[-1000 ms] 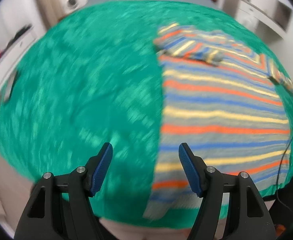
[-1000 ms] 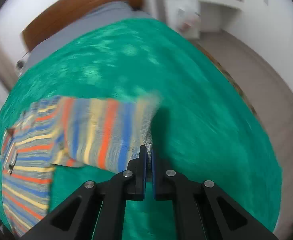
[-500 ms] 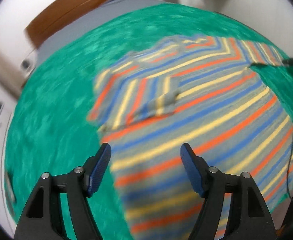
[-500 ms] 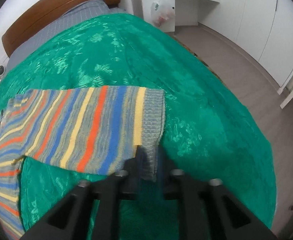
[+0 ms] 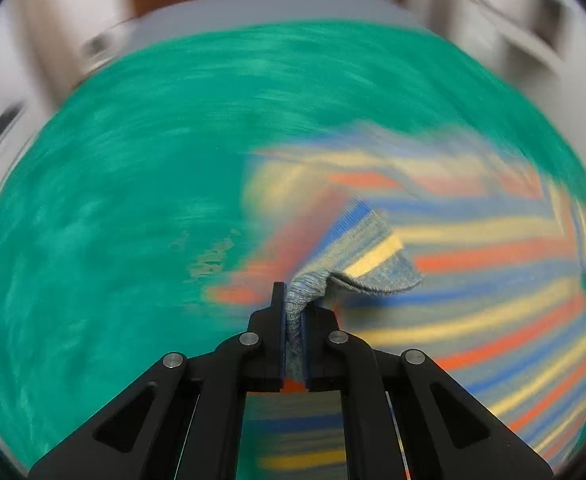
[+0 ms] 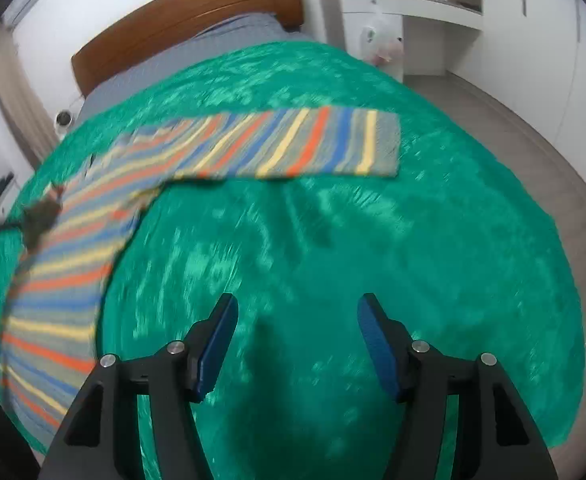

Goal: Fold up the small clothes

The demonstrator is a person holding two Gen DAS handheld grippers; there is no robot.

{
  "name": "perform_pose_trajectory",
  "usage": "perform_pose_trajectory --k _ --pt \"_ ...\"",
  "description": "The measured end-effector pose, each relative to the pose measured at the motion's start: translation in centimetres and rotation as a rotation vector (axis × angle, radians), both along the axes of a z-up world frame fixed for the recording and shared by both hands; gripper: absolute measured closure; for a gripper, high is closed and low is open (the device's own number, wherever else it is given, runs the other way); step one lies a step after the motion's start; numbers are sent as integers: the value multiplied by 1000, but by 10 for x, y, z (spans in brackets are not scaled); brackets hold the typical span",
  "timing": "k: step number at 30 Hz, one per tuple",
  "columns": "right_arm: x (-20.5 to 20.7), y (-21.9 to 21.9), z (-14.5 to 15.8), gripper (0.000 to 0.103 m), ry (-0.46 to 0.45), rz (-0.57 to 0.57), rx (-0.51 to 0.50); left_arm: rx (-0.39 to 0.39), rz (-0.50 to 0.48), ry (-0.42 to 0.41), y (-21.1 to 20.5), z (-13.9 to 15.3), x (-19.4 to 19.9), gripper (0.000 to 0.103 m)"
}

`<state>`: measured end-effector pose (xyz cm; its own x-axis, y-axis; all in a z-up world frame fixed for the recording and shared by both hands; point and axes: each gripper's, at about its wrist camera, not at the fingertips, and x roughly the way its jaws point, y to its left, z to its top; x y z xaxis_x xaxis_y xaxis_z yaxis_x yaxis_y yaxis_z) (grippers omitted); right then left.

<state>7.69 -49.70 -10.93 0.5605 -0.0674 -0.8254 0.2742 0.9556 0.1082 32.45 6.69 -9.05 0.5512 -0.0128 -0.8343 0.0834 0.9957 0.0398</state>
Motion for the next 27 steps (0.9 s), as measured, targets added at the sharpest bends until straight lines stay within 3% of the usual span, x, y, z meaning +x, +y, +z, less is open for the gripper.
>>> perform_pose_trajectory --k 3,6,13,19,22,24,27 --pt "0 4 -14 41 16 -4 12 15 291 0 100 2 8 100" --pt "2 2 -19 40 1 -23 17 113 435 37 157 -18 13 100" --pt "8 4 -27 37 18 -34 -13 103 503 91 183 -60 16 101" --pt "9 3 -31 33 7 -47 -6 56 491 69 187 -65 10 99" --pt "9 5 -32 25 -11 -46 -6 -10 474 47 192 -54 -6 76" --pt "10 7 -33 19 -26 -43 0 -41 459 5 193 -45 -28 27" --pt "13 13 -36 8 -43 -36 -11 -104 390 -63 189 -37 -69 9"
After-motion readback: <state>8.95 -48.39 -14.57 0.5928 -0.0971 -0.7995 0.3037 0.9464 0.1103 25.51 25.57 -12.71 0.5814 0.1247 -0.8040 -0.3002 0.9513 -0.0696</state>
